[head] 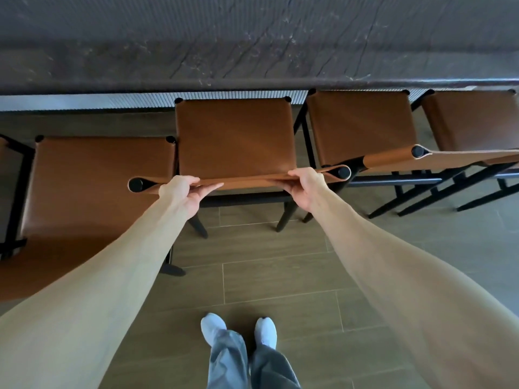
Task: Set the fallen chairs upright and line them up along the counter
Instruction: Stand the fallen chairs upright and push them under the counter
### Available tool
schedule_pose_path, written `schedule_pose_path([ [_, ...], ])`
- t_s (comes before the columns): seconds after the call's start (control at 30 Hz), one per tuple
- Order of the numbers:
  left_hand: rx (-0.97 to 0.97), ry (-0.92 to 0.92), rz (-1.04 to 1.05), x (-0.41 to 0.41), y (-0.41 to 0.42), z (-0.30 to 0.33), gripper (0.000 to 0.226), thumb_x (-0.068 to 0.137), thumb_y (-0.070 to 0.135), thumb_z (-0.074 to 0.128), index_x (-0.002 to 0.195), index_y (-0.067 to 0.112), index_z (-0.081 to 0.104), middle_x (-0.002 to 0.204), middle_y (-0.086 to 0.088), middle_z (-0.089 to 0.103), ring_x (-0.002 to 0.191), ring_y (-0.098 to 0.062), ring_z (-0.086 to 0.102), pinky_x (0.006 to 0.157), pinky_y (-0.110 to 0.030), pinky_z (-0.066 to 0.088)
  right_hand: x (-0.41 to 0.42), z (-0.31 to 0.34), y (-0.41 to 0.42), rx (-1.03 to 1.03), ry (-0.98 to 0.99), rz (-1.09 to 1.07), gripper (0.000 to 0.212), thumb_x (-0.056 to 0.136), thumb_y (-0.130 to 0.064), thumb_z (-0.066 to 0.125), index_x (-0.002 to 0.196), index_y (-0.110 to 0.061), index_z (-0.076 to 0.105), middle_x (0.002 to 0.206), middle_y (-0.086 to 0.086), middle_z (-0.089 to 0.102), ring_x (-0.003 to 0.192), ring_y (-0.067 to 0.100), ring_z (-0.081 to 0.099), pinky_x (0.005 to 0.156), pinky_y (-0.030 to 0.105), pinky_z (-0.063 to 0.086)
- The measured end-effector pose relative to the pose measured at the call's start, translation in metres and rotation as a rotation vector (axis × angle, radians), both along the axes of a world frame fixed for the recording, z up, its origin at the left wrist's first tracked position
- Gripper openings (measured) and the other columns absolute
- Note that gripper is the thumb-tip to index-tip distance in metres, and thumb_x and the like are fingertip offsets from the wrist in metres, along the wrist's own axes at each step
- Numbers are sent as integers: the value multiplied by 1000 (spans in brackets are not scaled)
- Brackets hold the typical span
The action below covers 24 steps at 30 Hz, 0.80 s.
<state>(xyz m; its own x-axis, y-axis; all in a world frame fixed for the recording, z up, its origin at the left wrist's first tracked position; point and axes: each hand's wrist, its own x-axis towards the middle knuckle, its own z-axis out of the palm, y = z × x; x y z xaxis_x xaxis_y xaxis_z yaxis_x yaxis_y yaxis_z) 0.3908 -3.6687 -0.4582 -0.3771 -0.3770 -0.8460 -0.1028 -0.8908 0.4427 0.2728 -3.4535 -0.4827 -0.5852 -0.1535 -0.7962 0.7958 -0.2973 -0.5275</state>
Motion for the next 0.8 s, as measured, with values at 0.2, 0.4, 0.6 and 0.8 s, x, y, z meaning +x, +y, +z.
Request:
schedule_pose_path([
  [0.2, 10, 23, -41, -4, -3, 2, 42, 94, -21, 39, 132, -5, 46, 150, -31, 35, 134, -61, 37, 80, -72, 51, -9, 8, -2, 5, 27, 24, 46, 96, 18, 41, 140, 5, 41, 130, 36, 55, 103, 55, 66, 66, 59, 62],
  [0.4, 32, 42, -31, -10, -7, 3, 30, 94, -21, 39, 117, -5, 50, 147, -32, 37, 133, -61, 39, 82, -72, 50, -13, 0, -6, -12, 37, -6, 47, 95, 18, 41, 139, 4, 41, 127, 35, 57, 75, 52, 73, 63, 55, 62],
  [0.6, 8, 36, 9, -12, -5, 10, 34, 94, -22, 39, 122, -4, 48, 144, -31, 40, 129, -63, 41, 87, -73, 48, -14, -2, -9, -15, 51, -37, 48, 94, 18, 43, 139, 1, 41, 126, 34, 57, 69, 50, 73, 60, 53, 62],
  [0.8, -22, 60, 3, -11, -3, 9, 41, 96, -18, 42, 134, -4, 49, 142, -31, 44, 127, -59, 46, 93, -71, 47, -15, 2, -10, -24, 81, -41, 50, 94, 17, 45, 141, 2, 39, 127, 33, 58, 76, 50, 74, 62, 53, 63],
])
